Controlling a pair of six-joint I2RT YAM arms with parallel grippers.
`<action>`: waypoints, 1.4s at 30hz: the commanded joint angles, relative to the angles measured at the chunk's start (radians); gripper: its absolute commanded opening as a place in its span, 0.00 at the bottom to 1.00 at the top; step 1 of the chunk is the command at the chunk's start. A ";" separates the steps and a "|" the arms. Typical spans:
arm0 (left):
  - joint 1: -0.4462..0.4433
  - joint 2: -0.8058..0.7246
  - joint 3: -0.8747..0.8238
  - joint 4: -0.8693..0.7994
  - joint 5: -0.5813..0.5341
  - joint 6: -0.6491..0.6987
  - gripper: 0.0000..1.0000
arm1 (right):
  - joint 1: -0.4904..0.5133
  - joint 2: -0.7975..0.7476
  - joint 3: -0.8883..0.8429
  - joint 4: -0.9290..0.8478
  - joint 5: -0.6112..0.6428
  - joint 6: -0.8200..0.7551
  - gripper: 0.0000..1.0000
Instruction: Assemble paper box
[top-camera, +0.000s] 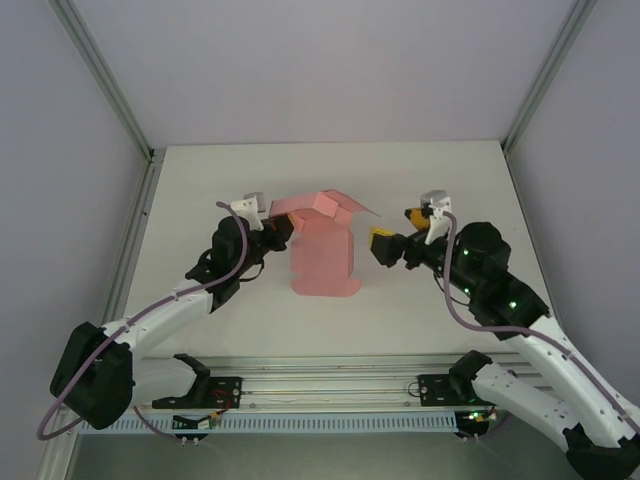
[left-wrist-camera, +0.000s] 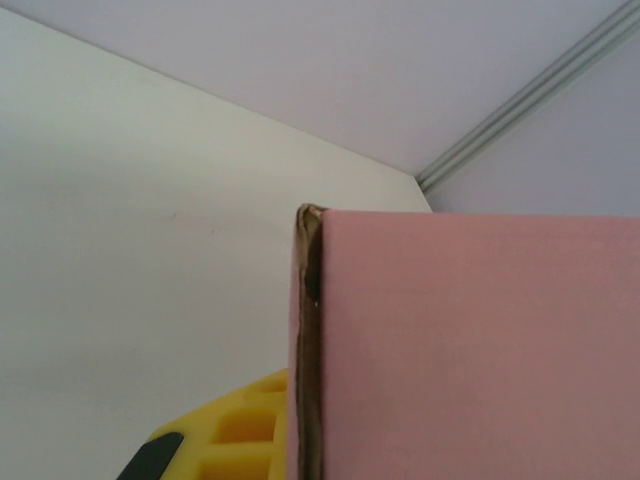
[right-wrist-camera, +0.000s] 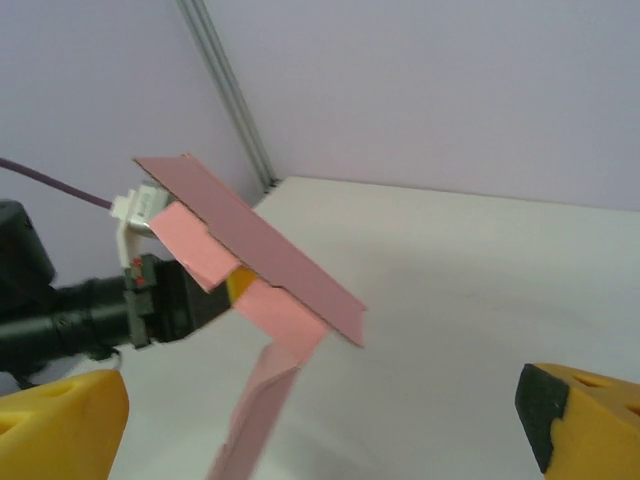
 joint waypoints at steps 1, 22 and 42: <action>0.004 -0.019 0.053 -0.047 0.100 0.068 0.00 | -0.042 -0.012 0.081 -0.121 0.118 -0.128 0.95; 0.005 -0.035 0.093 -0.151 0.202 0.139 0.00 | -0.297 0.557 0.538 -0.578 -0.819 -0.694 0.60; 0.003 0.027 0.146 -0.221 0.103 0.094 0.00 | -0.075 0.679 0.508 -0.438 -0.617 -0.651 0.56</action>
